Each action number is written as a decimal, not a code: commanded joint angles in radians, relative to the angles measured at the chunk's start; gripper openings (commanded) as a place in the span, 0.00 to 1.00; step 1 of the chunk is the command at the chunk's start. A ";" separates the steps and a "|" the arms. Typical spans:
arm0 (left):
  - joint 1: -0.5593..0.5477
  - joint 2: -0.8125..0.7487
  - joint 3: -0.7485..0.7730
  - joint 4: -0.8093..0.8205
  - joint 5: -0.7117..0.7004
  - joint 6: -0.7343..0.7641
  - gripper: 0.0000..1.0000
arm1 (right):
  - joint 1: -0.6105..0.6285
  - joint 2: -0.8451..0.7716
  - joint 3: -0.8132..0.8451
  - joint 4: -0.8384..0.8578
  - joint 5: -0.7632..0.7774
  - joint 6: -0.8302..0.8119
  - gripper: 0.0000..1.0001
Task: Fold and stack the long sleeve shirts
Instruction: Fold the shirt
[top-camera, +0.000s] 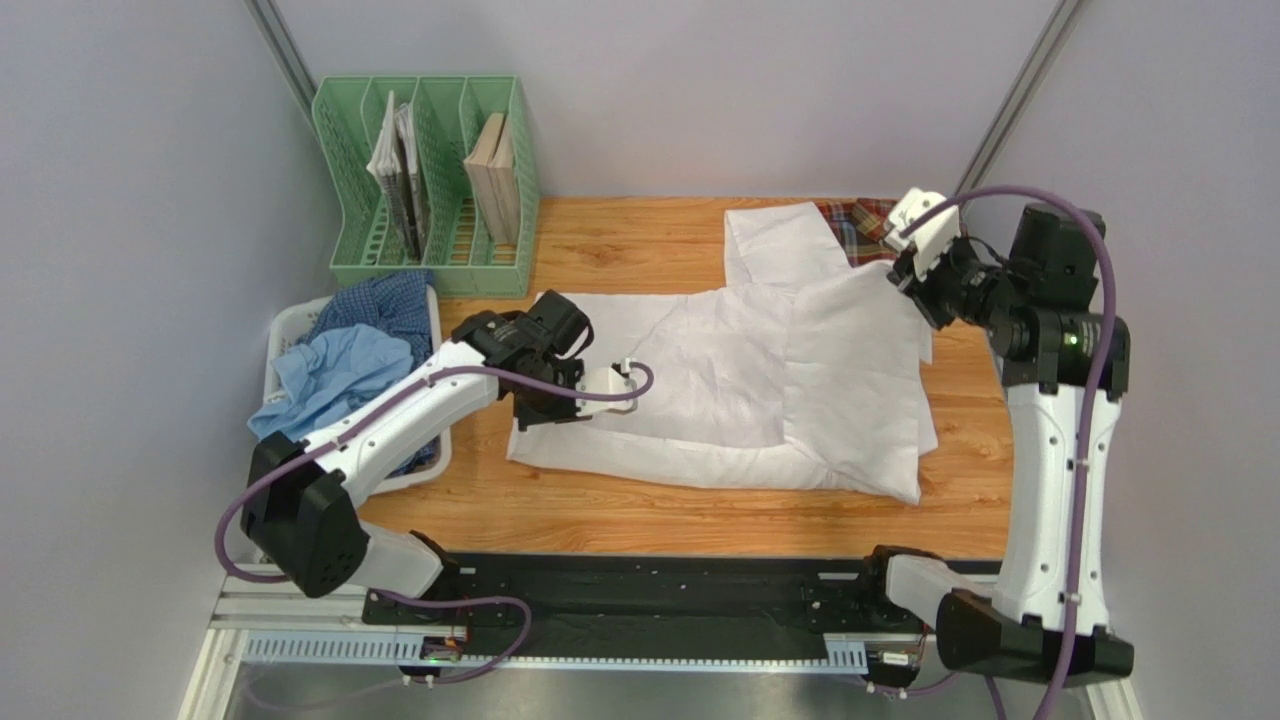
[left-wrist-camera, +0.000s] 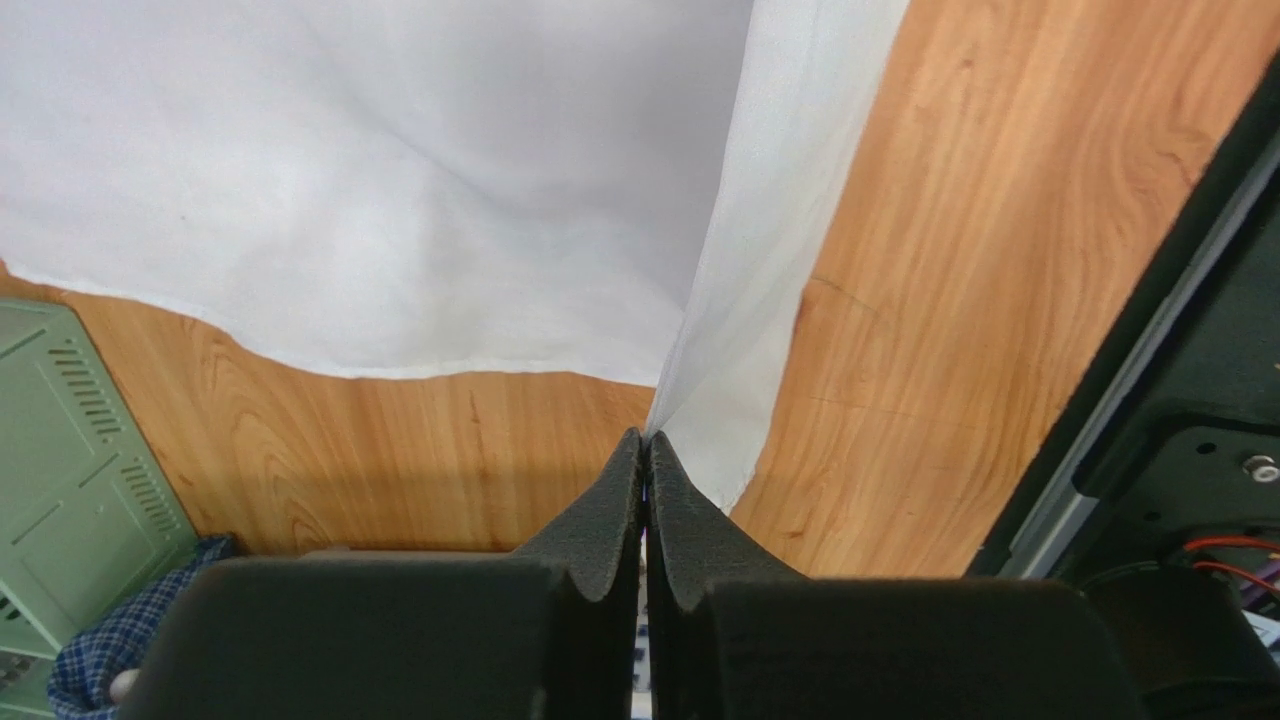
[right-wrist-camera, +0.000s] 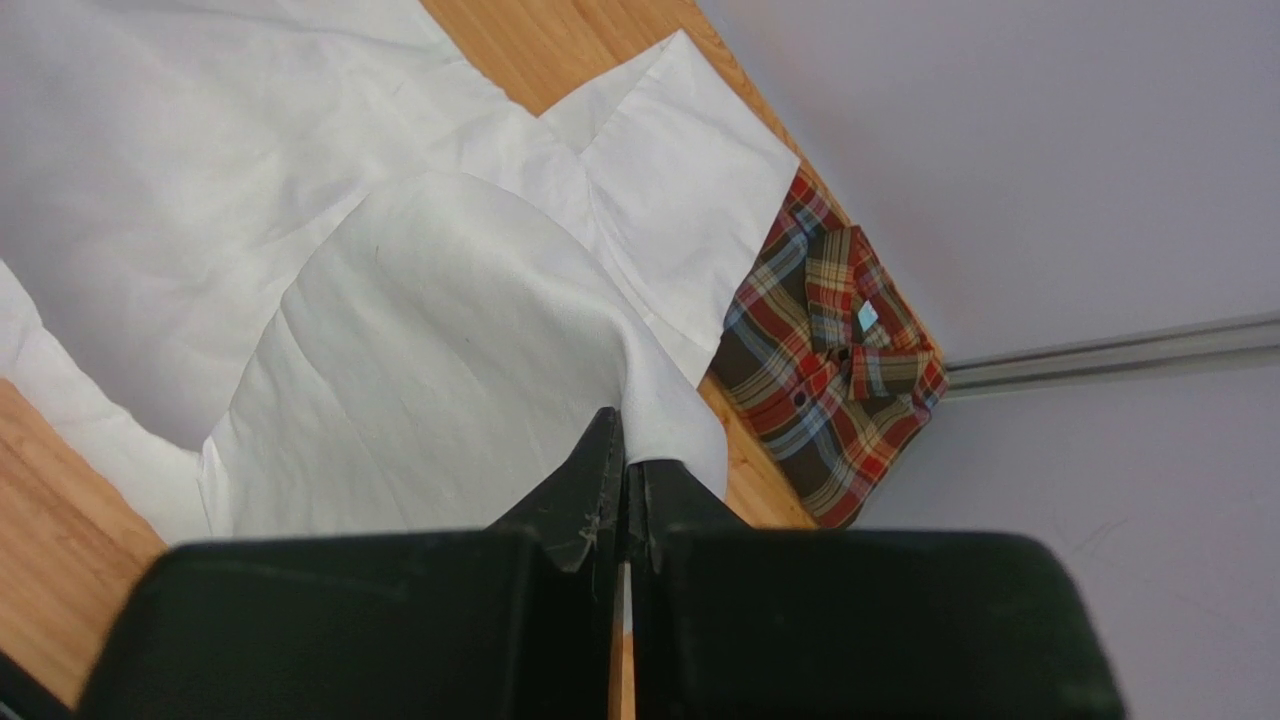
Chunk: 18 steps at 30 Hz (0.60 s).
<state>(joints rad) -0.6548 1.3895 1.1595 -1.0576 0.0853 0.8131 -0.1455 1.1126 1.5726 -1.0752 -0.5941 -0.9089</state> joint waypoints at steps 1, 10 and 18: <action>0.061 0.071 0.080 0.028 0.034 0.049 0.00 | 0.003 0.122 0.082 0.162 -0.099 -0.004 0.00; 0.135 0.175 0.092 0.068 0.050 0.044 0.00 | 0.057 0.262 0.047 0.291 -0.112 -0.041 0.00; 0.142 0.258 0.051 0.149 0.041 -0.008 0.00 | 0.066 0.250 -0.132 0.348 -0.072 -0.084 0.00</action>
<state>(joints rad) -0.5220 1.6222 1.2278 -0.9657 0.1085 0.8272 -0.0856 1.3895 1.5181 -0.8055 -0.6704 -0.9443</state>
